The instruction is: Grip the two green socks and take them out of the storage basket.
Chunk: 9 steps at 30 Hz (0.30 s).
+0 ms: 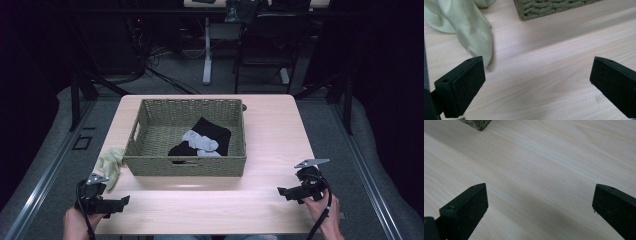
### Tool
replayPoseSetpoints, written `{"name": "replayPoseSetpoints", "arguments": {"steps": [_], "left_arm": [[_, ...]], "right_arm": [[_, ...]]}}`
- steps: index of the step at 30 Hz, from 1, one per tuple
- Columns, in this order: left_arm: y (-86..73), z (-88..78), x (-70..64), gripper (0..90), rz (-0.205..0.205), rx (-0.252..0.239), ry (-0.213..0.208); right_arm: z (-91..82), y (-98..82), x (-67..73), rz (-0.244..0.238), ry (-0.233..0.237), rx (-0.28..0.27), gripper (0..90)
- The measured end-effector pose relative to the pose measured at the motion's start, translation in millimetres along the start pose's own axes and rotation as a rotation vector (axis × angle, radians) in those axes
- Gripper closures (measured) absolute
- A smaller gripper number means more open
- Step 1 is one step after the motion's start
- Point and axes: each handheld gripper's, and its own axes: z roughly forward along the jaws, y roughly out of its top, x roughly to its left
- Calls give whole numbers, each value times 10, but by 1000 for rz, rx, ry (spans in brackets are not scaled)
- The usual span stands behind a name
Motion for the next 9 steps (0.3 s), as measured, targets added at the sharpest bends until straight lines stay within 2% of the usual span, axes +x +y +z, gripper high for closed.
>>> {"name": "replayPoseSetpoints", "arguments": {"steps": [3,7,9], "left_arm": [[-37,25,-20,0,-3,5,0],[-85,34,-74,0,-2,-6,22],[-110,17,-98,0,-2,-9,17]], "right_arm": [[-1,-2,3,-3,-15,-1,0],[10,0,1,-9,-19,-4,0],[10,1,3,-10,-19,-6,0]]}}
